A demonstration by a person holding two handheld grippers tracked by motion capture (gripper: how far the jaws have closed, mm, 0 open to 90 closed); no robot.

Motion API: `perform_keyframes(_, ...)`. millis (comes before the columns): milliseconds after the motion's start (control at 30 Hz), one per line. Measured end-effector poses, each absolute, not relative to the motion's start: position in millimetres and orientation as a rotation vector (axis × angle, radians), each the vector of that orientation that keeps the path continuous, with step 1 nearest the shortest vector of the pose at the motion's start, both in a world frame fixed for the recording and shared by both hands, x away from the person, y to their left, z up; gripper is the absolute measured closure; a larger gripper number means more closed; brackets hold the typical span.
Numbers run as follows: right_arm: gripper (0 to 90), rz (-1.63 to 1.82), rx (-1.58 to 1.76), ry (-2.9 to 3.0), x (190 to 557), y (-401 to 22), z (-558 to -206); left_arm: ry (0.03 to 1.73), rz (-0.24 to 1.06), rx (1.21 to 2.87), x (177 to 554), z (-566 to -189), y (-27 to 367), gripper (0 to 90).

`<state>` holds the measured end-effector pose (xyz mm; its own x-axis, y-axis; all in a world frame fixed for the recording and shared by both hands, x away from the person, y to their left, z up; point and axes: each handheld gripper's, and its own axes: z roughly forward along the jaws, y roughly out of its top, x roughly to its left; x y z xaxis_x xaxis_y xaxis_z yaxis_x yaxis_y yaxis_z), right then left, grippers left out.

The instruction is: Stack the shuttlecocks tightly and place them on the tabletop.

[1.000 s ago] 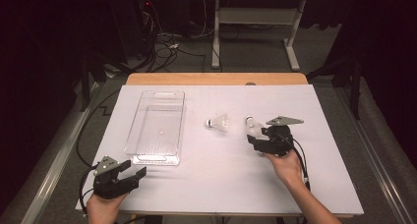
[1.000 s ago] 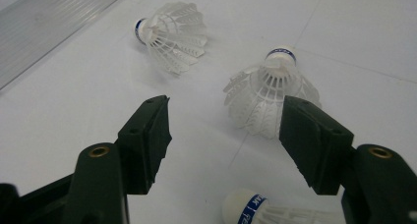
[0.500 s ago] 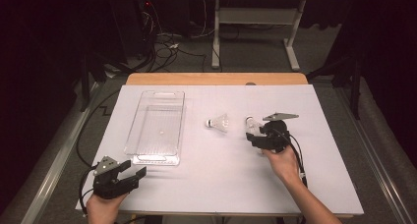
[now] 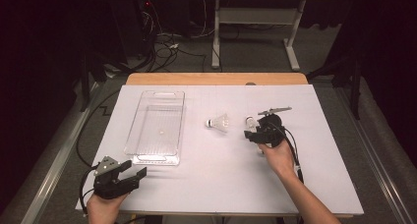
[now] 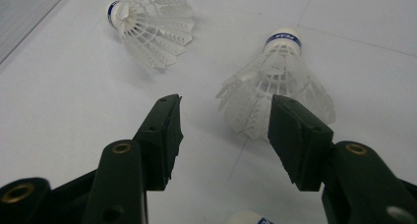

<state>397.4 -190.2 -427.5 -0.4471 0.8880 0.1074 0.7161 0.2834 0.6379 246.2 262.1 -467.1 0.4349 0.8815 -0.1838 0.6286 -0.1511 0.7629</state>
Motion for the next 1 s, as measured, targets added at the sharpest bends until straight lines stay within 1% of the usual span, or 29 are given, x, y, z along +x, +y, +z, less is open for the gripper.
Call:
perform_keyframes(800,56.3,0.869,1.553,2.276,417,-181,-432,1.277,0.387,1.875,246,-467,262,34.3)
perform_keyframes(1000,60.1,0.872,1.575,2.269,421,-181,-433,1.277,0.387,1.874,246,-467,262,34.2)
